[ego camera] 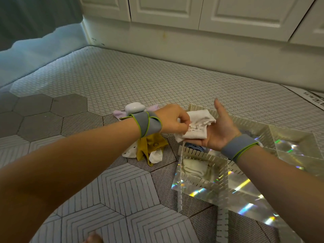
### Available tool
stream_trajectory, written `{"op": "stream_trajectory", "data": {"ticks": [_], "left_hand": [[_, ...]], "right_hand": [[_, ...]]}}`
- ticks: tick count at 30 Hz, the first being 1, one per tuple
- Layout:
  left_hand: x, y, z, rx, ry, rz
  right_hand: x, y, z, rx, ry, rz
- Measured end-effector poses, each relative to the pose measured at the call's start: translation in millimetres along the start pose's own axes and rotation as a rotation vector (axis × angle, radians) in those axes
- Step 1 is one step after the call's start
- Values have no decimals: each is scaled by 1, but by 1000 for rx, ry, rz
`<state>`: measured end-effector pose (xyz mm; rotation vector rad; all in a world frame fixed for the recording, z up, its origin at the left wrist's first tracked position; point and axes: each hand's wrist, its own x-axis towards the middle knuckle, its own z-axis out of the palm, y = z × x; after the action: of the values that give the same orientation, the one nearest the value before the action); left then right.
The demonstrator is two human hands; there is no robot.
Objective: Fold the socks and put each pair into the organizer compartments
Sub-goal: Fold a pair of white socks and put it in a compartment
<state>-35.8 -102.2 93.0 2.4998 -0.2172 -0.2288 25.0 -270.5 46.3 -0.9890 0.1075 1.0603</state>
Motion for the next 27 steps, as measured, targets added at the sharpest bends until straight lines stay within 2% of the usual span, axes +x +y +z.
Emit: {"op": "stream_trajectory", "data": {"ticks": [5,9,11,14,15,17,20,23,25,27], "left_hand": [[-1,7,0,-137,-36,-16],[9,1,9,-386,146,-69],[13,1,14,-433,97,-215],[13,10,22,-775,-106,-429],[12,15,24,-860,-142,-441],[16,23,30,-897,-95,-445],[26,25,39,-743,126,-455],[34,25,42,-436,339,-253],[35,30,43,-274,321,-15],[35,33,45,-76,208,160]], "right_hand": [[-10,1,4,-101,34,-30],[-16,-6,-4,-67,-36,-85],[-20,-9,-10,-87,-47,-129],[-28,-15,-11,-189,64,-216],[-29,-15,-15,-223,94,-236],[-33,-17,-20,-275,138,-266],[-36,-17,-22,-230,201,-314],[-37,-17,-26,-174,257,-314],[-40,-17,-28,-141,292,-277],[-43,-17,-32,-106,280,-238]]}}
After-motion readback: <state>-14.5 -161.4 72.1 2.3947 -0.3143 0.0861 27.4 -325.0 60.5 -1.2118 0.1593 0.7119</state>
